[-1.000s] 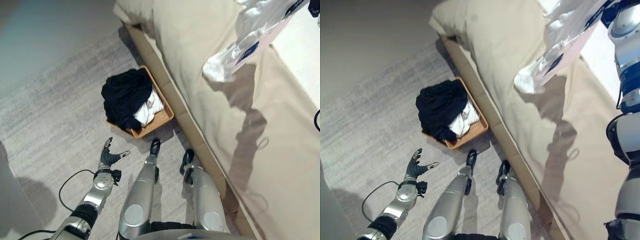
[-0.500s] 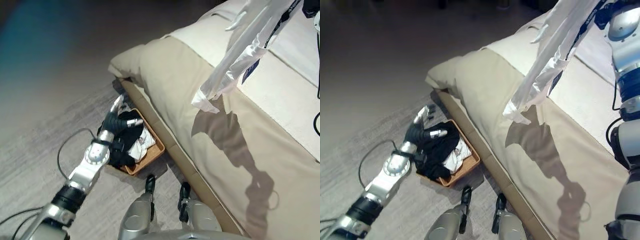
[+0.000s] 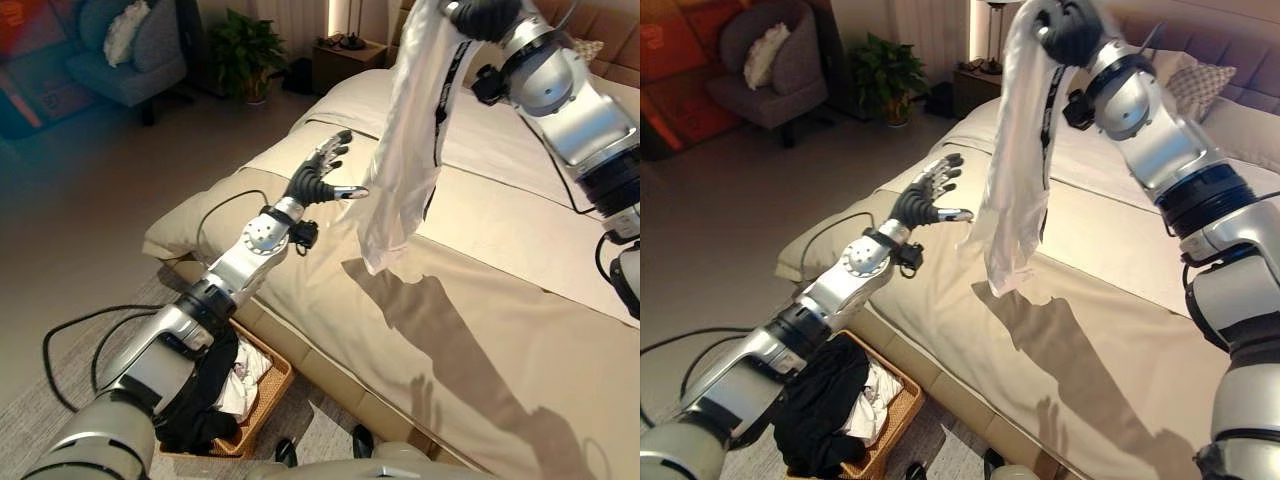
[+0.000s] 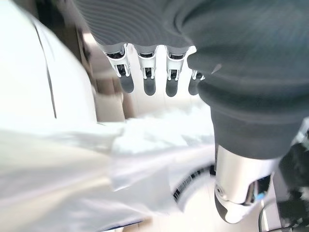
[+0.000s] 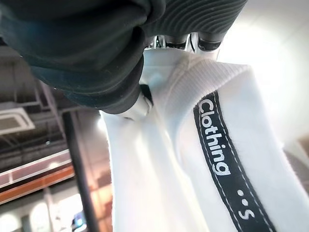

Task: Pick up clothes into the bucket

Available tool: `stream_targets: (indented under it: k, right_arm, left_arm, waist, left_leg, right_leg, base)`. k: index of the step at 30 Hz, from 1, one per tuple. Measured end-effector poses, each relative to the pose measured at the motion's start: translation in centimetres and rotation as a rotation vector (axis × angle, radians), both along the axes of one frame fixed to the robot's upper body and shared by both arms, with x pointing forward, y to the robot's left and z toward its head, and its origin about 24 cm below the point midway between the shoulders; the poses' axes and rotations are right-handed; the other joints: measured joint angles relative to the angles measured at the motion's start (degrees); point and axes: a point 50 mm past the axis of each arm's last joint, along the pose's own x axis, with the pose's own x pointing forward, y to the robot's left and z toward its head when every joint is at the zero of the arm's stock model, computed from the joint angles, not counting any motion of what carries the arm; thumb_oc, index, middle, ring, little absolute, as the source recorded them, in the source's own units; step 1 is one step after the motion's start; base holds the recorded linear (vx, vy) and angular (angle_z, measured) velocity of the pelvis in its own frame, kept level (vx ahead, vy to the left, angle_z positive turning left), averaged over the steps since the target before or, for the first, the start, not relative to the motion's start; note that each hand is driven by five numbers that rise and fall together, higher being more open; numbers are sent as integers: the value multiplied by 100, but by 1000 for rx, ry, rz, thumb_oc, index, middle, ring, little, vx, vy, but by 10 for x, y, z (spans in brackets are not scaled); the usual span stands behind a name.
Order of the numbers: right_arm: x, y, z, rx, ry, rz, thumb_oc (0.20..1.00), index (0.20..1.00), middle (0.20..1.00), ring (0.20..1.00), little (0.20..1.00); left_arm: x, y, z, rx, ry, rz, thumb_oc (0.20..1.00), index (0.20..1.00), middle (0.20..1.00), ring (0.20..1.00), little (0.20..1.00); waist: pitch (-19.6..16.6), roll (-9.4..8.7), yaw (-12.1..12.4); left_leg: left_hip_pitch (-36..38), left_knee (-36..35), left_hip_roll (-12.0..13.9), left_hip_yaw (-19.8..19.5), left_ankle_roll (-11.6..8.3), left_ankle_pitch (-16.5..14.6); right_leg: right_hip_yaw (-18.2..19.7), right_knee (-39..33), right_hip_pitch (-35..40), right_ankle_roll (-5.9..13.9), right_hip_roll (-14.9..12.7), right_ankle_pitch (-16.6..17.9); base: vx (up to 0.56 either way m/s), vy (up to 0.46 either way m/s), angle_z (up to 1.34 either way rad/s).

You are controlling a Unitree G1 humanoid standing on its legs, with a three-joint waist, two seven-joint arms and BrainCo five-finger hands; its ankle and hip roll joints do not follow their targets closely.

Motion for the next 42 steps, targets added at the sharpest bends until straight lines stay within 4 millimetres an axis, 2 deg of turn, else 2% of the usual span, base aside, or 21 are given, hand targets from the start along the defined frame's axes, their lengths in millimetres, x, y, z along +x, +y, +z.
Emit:
stream_targets:
  k: [1,4,7,10,13,17,21,26,27,28,31,32,33,34,39,41,42]
  right_arm:
    - [1,11,-6,-15,20,34,200,200,200,200,200]
    - [-2,23,-15,-22,39,89,200,200,200,200,200]
    - [-14,41,-22,-25,49,194,200,200,200,200,200]
    - [-30,59,-19,-24,33,314,200,200,200,200,200]
    - [-38,66,-17,-11,36,380,200,200,200,200,200]
    - [-62,84,-25,4,68,551,200,200,200,200,200]
    - [-81,95,-41,23,130,683,200,200,200,200,200]
    - [-86,93,-45,81,158,730,200,200,200,200,200]
    - [-87,93,-43,86,156,733,200,200,200,200,200]
    - [-87,92,-41,104,157,736,200,200,200,200,200]
    - [-86,88,-35,133,139,733,200,200,200,200,200]
    - [-87,86,-32,144,122,736,633,633,633,633,633]
    - [-87,84,-30,152,113,734,900,900,900,900,900]
    - [-87,81,-25,168,92,730,1000,1000,1000,1000,1000]
    - [-84,62,-20,237,45,674,1000,1000,1000,1000,1000]
    - [-80,46,-31,287,56,619,1000,1000,1000,1000,1000]
    - [-77,30,-43,331,69,560,1000,1000,1000,1000,1000]
  left_arm:
    - [2,-2,-1,1,7,0,1000,1000,1000,1000,1000]
    - [5,-4,-2,1,20,11,1000,1000,1000,1000,1000]
    - [13,-2,-17,2,88,73,1000,1000,1000,1000,1000]
    - [15,-2,-27,17,125,102,1000,1000,1000,1000,1000]
    - [16,-4,-29,10,134,109,1000,1000,1000,1000,1000]
    - [17,-6,-34,21,150,130,1000,1000,1000,1000,1000]
    - [18,-8,-41,28,176,154,1000,1000,1000,1000,1000]
    - [20,-9,-43,10,199,180,1000,1000,1000,1000,1000]
    - [20,-9,-43,6,199,176,944,944,944,944,944]
    - [19,-11,-41,-5,199,160,200,200,200,200,200]
    - [16,-14,-32,-41,192,105,200,200,200,200,200]
    - [14,-15,-26,-64,183,71,200,200,200,200,200]
    - [12,-15,-24,-73,177,57,200,200,200,200,200]
    - [11,-16,-19,-102,176,30,200,200,200,200,200]
    - [4,-9,-10,-146,158,-6,200,200,200,200,200]
    - [-3,2,-7,-156,143,-19,200,200,200,200,200]
    - [-7,17,-4,-155,118,-7,200,200,200,200,200]
  waist:
    - [-30,49,-55]
    - [-74,123,-67]
    - [-163,226,-49]
    - [-173,241,-69]
    - [-174,241,-93]
    - [-175,239,-173]
    - [-176,239,-178]
    - [-176,238,-177]
    - [-176,238,-181]
    - [-176,238,-178]
    - [-175,239,-175]
    - [-175,239,-175]
    - [-175,238,-175]
    - [-175,239,-161]
    - [-175,238,-47]
    - [-175,234,0]
    - [-177,232,7]
  left_leg:
    - [18,-11,37,48,-8,-6]
    - [24,-9,97,136,-29,-20]
    - [22,-13,144,187,-54,-38]
    - [34,-13,173,280,-54,-37]
    - [38,-12,177,285,-54,-37]
    - [41,-13,168,283,-54,-37]
    - [41,-14,160,281,-54,-38]
    - [40,-15,162,279,-54,-38]
    - [40,-16,162,280,-54,-38]
    - [40,-16,163,282,-54,-38]
    - [40,-16,165,282,-54,-38]
    - [40,-16,168,282,-54,-38]
    - [40,-17,169,282,-54,-38]
    - [41,-17,170,277,-54,-38]
    - [63,-17,173,246,-54,-38]
    - [105,-18,173,176,-56,-41]
    - [115,-18,172,112,-76,-56]
  right_leg:
    - [50,-1,-10,-1,39,0]
    - [139,-1,-52,-12,101,8]
    - [217,0,-84,0,148,-3]
    - [277,0,-100,-38,180,27]
    - [283,0,-98,-40,184,29]
    - [280,0,-89,-40,176,30]
    - [279,0,-88,-39,167,30]
    - [277,0,-89,-38,167,29]
    - [277,-1,-91,-38,167,28]
    - [278,0,-91,-38,168,28]
    - [278,-1,-92,-38,169,28]
    - [278,-1,-90,-38,171,28]
    - [277,-1,-89,-38,172,28]
    - [273,-1,-85,-38,173,28]
    - [242,-1,-43,-39,172,27]
    - [172,-2,22,-57,166,-6]
    - [101,-3,56,-80,162,-36]
  base:
    - [-5,-4,-16]
    - [-3,-3,-19]
    - [15,-1,-10]
    - [7,-1,-14]
    - [6,-2,-2]
    - [0,0,0]
    - [0,0,0]
    - [0,0,0]
    - [0,0,0]
    - [0,0,0]
    - [0,0,0]
    - [0,0,0]
    - [0,0,0]
    - [0,0,0]
    - [8,-3,2]
    - [17,-9,19]
    - [14,-6,22]
